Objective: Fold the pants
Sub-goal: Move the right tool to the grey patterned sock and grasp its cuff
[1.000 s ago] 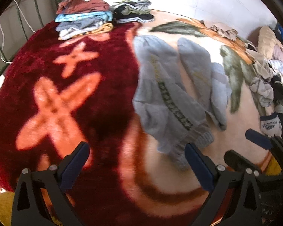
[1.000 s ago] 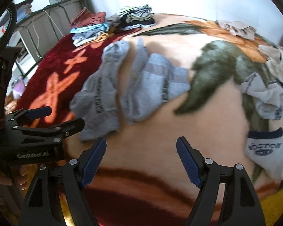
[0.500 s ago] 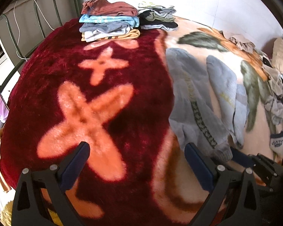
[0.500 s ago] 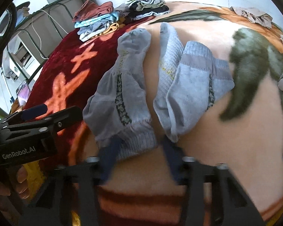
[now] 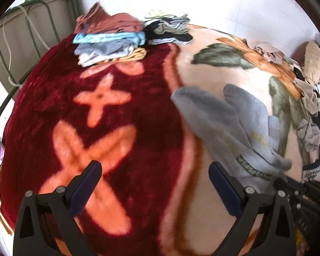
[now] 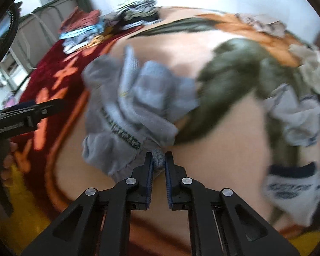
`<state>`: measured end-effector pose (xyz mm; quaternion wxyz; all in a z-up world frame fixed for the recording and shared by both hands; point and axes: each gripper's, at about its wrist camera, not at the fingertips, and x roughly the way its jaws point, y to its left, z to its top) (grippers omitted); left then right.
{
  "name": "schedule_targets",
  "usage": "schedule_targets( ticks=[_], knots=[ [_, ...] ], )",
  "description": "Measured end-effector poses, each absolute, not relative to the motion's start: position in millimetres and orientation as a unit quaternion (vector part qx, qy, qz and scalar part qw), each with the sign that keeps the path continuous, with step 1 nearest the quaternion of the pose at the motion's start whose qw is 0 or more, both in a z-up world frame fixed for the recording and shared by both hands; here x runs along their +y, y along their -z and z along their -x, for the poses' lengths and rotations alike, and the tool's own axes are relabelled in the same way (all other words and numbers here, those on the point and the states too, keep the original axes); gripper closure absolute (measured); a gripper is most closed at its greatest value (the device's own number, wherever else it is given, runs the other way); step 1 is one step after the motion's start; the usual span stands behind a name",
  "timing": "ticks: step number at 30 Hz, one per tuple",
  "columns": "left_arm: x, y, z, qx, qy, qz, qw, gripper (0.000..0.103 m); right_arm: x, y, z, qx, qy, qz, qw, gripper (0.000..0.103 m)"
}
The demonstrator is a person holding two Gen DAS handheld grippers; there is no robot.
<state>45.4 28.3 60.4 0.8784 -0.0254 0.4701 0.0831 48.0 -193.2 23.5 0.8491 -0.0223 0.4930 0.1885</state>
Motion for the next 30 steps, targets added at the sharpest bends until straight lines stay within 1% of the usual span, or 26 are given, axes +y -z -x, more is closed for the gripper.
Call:
schedule_targets(
  ticks=[7,12,14,16,17,22,24,25,26,27,28,30],
  knots=[
    [24.8,-62.9,-72.1,0.466,-0.069,0.034,0.882,0.001,-208.9,-22.3,-69.6,0.473,-0.124,0.062,0.870,0.092],
    [24.6,-59.2,-85.0,0.464,-0.065,0.037,0.883,0.001,-219.8,-21.5,-74.5,0.479,-0.128,0.031,0.868,0.092],
    [24.6,-55.8,-89.2,0.465,-0.066,0.038,0.882,0.001,-222.6,-23.0,-72.4,0.485,-0.131,0.016,0.864,0.086],
    [24.9,-50.4,-94.6,0.473,-0.072,0.038,0.877,0.005,-225.9,-25.1,-69.7,0.493,-0.124,0.001,0.861,0.076],
    [25.0,-48.4,-96.5,0.476,-0.074,0.038,0.875,0.009,-227.7,-26.9,-67.2,0.495,-0.120,-0.007,0.861,0.075],
    [24.0,-43.8,-100.9,0.477,-0.055,0.051,0.876,0.016,-235.4,-30.7,-52.6,0.502,-0.128,-0.044,0.854,0.069],
    [20.7,-42.4,-102.6,0.477,-0.047,0.050,0.876,0.022,-233.1,-25.9,-49.0,0.506,-0.129,-0.042,0.852,0.069],
    [18.6,-41.1,-103.9,0.479,-0.042,0.049,0.875,0.029,-232.2,-22.6,-48.4,0.509,-0.129,-0.039,0.850,0.069],
    [16.2,-39.8,-105.0,0.481,-0.037,0.049,0.875,0.043,-229.3,-17.2,-48.6,0.515,-0.128,-0.033,0.847,0.069],
    [13.5,-38.0,-106.3,0.484,-0.030,0.051,0.873,0.050,-227.4,-13.5,-49.0,0.519,-0.129,-0.031,0.845,0.069],
    [11.4,-37.1,-106.7,0.485,-0.023,0.054,0.873,0.060,-225.9,-10.3,-49.2,0.518,-0.131,-0.032,0.845,0.069],
    [6.9,-38.6,-105.4,0.479,-0.021,0.049,0.876,0.070,-224.4,-8.1,-50.1,0.511,-0.132,-0.040,0.849,0.069]
  ],
)
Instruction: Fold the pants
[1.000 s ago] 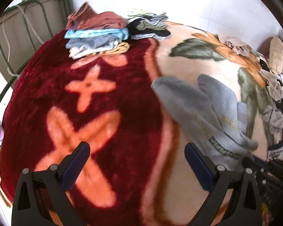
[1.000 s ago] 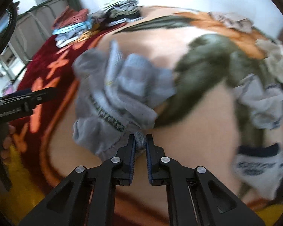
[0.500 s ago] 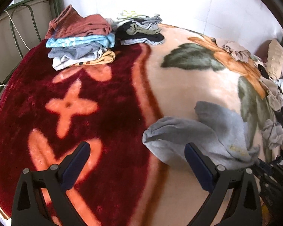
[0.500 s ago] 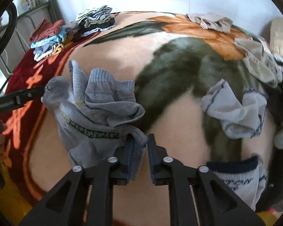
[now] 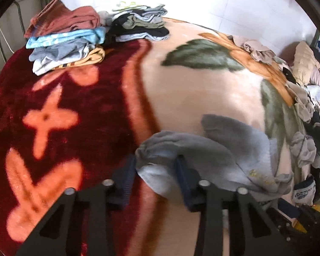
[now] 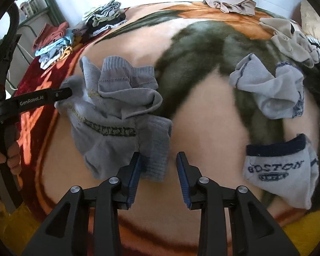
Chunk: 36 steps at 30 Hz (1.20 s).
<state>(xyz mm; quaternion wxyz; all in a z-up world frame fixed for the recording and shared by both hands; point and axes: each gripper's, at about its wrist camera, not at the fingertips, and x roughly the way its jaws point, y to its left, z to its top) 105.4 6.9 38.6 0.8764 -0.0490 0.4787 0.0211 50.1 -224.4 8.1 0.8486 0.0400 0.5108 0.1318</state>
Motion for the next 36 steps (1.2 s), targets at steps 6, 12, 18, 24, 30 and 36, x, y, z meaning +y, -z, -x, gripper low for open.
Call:
schedule_targets(
  ticks=[6,12,18,24,30,36],
  knots=[
    [10.3,-54.5,-89.3,0.461,-0.026,0.057,0.885,0.086,-225.9,-17.6,-47.1,0.490,-0.150,-0.056,0.857,0.087],
    [30.1,-76.4,-50.8,0.460,-0.049,0.080,0.883,0.086,-230.7,-40.4,-36.9,0.476,-0.184,-0.077,0.856,0.091],
    [38.3,-95.3,-3.6,0.430,-0.056,0.101,0.895,0.086,-229.2,-64.7,-21.7,0.478,-0.226,-0.099,0.843,0.092],
    [42.2,-62.2,2.1,0.480,-0.072,0.129,0.865,0.078,-225.3,-48.8,-30.7,0.512,-0.190,-0.028,0.837,0.092],
    [40.9,-56.9,2.7,0.494,-0.080,0.115,0.858,0.058,-225.8,-22.7,-34.2,0.539,-0.161,0.033,0.826,0.092],
    [35.7,-59.2,-2.0,0.497,-0.044,0.124,0.858,0.051,-233.0,-33.8,-32.2,0.528,-0.152,0.006,0.836,0.084]
  ],
)
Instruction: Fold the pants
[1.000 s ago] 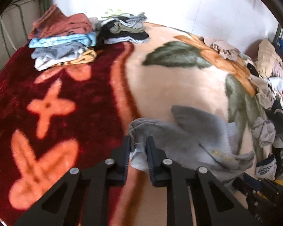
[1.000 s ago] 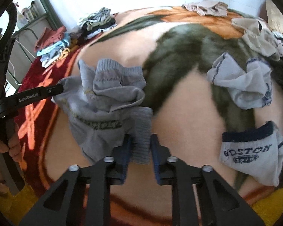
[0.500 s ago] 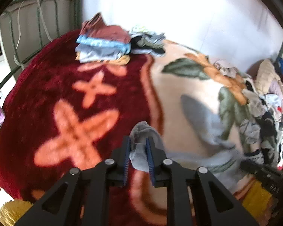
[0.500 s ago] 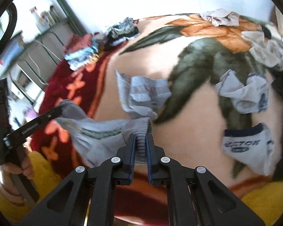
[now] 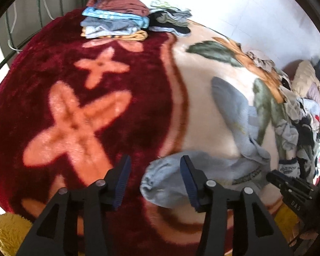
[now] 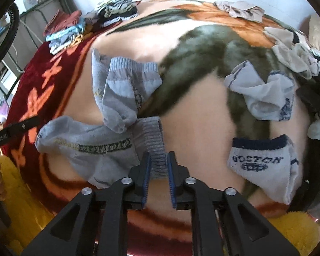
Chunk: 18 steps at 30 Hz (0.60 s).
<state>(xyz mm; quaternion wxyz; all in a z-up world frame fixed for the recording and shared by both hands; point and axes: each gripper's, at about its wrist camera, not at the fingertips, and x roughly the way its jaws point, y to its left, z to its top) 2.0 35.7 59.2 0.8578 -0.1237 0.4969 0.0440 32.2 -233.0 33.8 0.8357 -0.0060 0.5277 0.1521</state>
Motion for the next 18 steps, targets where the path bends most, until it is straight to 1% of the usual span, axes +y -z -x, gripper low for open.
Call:
schedule_targets(
  ticks=[2,5,8,9,16,18],
  knots=[
    [30.2,-56.5,-3.3,0.503,-0.035,0.116,0.856,0.049,-233.9,-42.9,-29.0,0.519,-0.154,-0.005,0.841,0.084],
    [22.2,-47.8,-6.7,0.517,-0.039,0.092,0.850,0.048,-229.9,-53.9,-21.3,0.518,-0.178,-0.023,0.836,0.083],
    [21.8,-37.3,-12.0,0.527,-0.046,0.088,0.844,0.048,-214.4,-54.6,-13.2,0.529,-0.208,-0.023,0.823,0.076],
    [22.9,-34.4,-13.4,0.530,-0.049,0.091,0.842,0.048,-209.0,-52.5,-11.0,0.534,-0.215,-0.024,0.817,0.074],
    [28.1,-28.3,-13.8,0.526,-0.057,0.091,0.844,0.048,-190.8,-12.0,-8.8,0.593,-0.209,-0.057,0.775,0.074],
    [27.7,-26.9,-14.6,0.524,-0.059,0.090,0.845,0.048,-189.9,-5.2,-10.8,0.599,-0.207,-0.067,0.771,0.074]
  ],
)
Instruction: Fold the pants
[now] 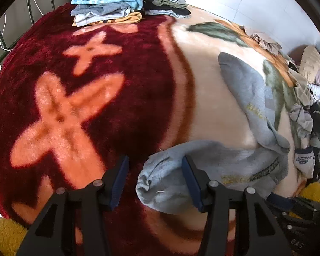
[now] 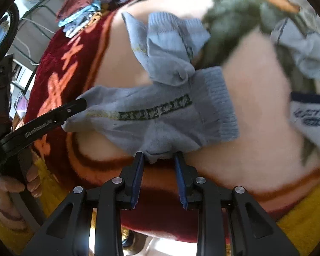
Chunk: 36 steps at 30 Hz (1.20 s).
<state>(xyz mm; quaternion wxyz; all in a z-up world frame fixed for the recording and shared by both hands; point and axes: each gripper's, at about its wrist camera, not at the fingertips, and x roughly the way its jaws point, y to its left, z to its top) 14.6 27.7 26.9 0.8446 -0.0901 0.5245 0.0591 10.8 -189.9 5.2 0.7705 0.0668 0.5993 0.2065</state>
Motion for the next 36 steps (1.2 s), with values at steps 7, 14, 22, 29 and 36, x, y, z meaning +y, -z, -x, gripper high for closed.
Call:
schedule_targets(
  ticks=[7,14,22,29,36],
  knots=[
    [21.9,-28.8,-24.6,0.505,-0.070,0.053,0.858,0.048,-206.5,-10.9,-10.7,0.603,-0.210,-0.091,0.765,0.095],
    [15.9,-21.7,-28.1,0.496,-0.072,0.014,0.865,0.041,-208.1,-3.7,-6.2,0.617,-0.209,-0.070,0.755,0.094],
    [20.1,-46.5,-17.9,0.484,-0.068,0.013,0.872,0.041,-212.2,-25.1,-2.1,0.599,-0.210,-0.049,0.771,0.075],
    [23.9,-63.6,-16.0,0.476,-0.062,0.044,0.876,0.040,-224.0,-57.3,-5.5,0.566,-0.207,-0.050,0.796,0.075],
    [18.5,-62.8,-19.5,0.489,-0.061,0.051,0.868,0.040,-209.3,-73.2,-28.5,0.551,-0.215,-0.061,0.804,0.075]
  ],
)
